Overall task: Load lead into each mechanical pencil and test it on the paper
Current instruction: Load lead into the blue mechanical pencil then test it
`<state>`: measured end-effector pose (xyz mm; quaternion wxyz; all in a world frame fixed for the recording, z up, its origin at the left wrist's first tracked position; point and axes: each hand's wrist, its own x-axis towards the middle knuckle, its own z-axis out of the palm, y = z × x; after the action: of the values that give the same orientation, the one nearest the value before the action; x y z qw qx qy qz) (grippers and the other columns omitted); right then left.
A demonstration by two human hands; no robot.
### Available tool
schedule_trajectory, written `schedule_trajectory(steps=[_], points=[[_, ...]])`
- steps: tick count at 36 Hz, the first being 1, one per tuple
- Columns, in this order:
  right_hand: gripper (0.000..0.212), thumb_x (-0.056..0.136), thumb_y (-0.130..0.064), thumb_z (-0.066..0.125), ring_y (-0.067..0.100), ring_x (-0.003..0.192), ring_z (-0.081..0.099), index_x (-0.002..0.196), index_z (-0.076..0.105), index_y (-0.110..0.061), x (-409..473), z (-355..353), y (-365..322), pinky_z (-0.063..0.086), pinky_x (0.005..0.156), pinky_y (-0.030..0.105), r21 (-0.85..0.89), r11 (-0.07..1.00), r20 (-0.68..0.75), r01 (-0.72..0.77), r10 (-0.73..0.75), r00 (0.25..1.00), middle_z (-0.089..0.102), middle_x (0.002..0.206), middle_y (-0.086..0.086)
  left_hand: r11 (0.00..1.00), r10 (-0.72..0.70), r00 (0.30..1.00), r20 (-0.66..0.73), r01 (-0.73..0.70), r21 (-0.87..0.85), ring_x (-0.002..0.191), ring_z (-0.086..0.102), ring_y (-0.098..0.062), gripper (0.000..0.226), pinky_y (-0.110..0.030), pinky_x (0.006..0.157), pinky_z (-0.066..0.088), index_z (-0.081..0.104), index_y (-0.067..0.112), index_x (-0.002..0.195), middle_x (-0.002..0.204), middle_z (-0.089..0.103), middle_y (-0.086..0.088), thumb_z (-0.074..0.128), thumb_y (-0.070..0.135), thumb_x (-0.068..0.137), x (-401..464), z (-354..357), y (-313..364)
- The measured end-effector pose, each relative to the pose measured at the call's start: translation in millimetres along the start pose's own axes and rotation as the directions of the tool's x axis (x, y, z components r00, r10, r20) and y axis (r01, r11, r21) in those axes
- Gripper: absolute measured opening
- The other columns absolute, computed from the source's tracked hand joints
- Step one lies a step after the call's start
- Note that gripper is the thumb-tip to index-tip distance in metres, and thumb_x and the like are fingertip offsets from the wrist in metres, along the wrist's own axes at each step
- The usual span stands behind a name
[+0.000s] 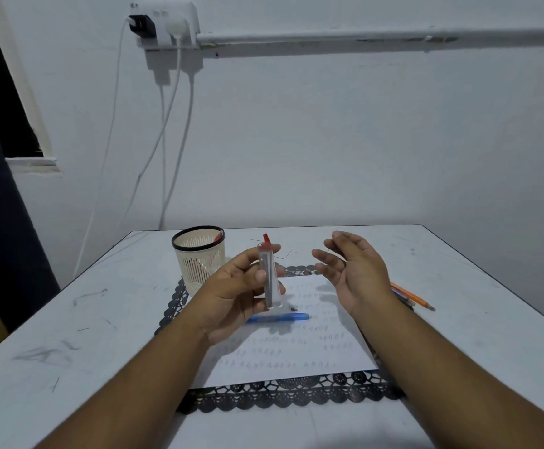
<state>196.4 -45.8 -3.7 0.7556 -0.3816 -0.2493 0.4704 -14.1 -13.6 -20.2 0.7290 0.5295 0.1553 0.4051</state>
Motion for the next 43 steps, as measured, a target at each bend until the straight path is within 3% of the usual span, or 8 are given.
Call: schedule_trajectory(steps=[9, 21, 24, 27, 30, 34, 38, 43], points=[[0.009, 0.1, -0.009, 0.069, 0.023, 0.07, 0.075, 0.108, 0.069, -0.007, 4.9, -2.0, 3.9, 0.06, 0.056, 0.029, -0.042, 0.999, 0.051, -0.025, 0.027, 0.998, 0.074, 0.091, 0.011, 0.999, -0.003, 1.0, 0.021, 0.004, -0.044, 0.081, 0.069, -0.022, 0.085, -0.031, 0.064, 0.059, 0.064, 0.029, 0.138, 0.098, 0.069, -0.007, 0.1, 0.026, 0.061, -0.5, -2.0, 3.3], [0.013, 0.097, -0.003, 0.069, 0.026, 0.074, 0.076, 0.109, 0.073, -0.003, 7.3, -6.5, 3.2, 0.063, 0.06, 0.032, -0.078, 0.995, 0.104, -0.067, 0.075, 0.992, 0.078, 0.092, 0.01, 0.949, 0.179, 0.946, -0.27, -0.093, 0.302, 0.075, 0.061, -0.019, 0.041, -0.029, 0.051, 0.043, 0.065, 0.031, 0.126, 0.092, 0.061, -0.01, 0.071, 0.011, 0.091, 9.7, -18.3, 4.4], [0.01, 0.098, -0.007, 0.07, 0.027, 0.073, 0.076, 0.108, 0.072, -0.006, 7.8, -7.4, 3.5, 0.063, 0.059, 0.034, -0.122, 0.99, 0.109, -0.07, 0.083, 0.991, 0.078, 0.094, 0.01, 0.754, 0.291, 0.938, -0.191, -0.102, 0.649, 0.073, 0.059, -0.017, 0.038, -0.028, 0.057, 0.049, 0.066, 0.039, 0.123, 0.092, 0.062, -0.001, 0.066, 0.01, 0.099, 9.8, -26.7, 1.2], [0.008, 0.1, -0.01, 0.069, 0.027, 0.073, 0.076, 0.107, 0.071, -0.009, 7.9, -8.0, 4.4, 0.063, 0.058, 0.034, -0.173, 0.983, 0.108, -0.064, 0.084, 0.991, 0.078, 0.094, 0.009, 0.395, 0.352, 0.931, -0.1, -0.051, 0.917, 0.077, 0.061, -0.002, 0.04, -0.017, 0.068, 0.05, 0.062, 0.047, 0.131, 0.099, 0.065, 0.015, 0.065, 0.021, 0.101, 6.9, -26.9, -1.9], [0.005, 0.099, -0.008, 0.069, 0.027, 0.072, 0.074, 0.104, 0.07, -0.007, 9.7, -7.9, 6.3, 0.064, 0.06, 0.035, -0.194, 0.979, 0.102, -0.061, 0.082, 0.991, 0.077, 0.093, 0.012, 0.002, 0.37, 0.929, 0.02, -0.022, 1.0, 0.094, 0.057, -0.005, 0.044, -0.03, 0.082, 0.051, 0.055, 0.046, 0.142, 0.109, 0.063, 0.014, 0.06, 0.026, 0.104, 9.0, -29.9, -6.1], [0.005, 0.098, -0.006, 0.071, 0.026, 0.075, 0.073, 0.103, 0.071, -0.006, 13.6, -9.7, 8.8, 0.064, 0.068, 0.035, -0.229, 0.972, 0.105, -0.049, 0.074, 0.992, 0.077, 0.093, 0.013, -0.311, 0.34, 0.937, 0.081, 0.031, 0.95, 0.108, 0.054, -0.014, 0.048, -0.034, 0.076, 0.053, 0.049, 0.047, 0.148, 0.116, 0.063, 0.009, 0.056, 0.026, 0.105, 17.9, -34.5, -17.2], [0.012, 0.094, 0.001, 0.072, 0.026, 0.082, 0.076, 0.105, 0.071, -0.005, 14.9, -10.1, 11.6, 0.064, 0.076, 0.037, -0.264, 0.964, 0.121, -0.027, 0.061, 0.991, 0.079, 0.096, 0.012, -0.454, 0.308, 0.951, 0.022, 0.127, 0.882, 0.116, 0.049, -0.017, 0.05, -0.032, 0.071, 0.05, 0.048, 0.046, 0.147, 0.122, 0.06, 0.009, 0.057, 0.024, 0.104, 25.2, -37.0, -24.7], [0.012, 0.095, 0.002, 0.072, 0.03, 0.09, 0.078, 0.104, 0.073, -0.005, 15.2, -12.0, 15.2, 0.064, 0.078, 0.038, -0.309, 0.951, 0.11, 0.004, 0.032, 0.993, 0.076, 0.096, 0.014, -0.462, 0.341, 0.94, -0.014, 0.18, 0.869, 0.104, 0.048, -0.014, 0.028, -0.031, 0.06, 0.046, 0.068, 0.041, 0.12, 0.11, 0.061, 0.013, 0.071, 0.032, 0.094, 30.7, -40.9, -35.7]])
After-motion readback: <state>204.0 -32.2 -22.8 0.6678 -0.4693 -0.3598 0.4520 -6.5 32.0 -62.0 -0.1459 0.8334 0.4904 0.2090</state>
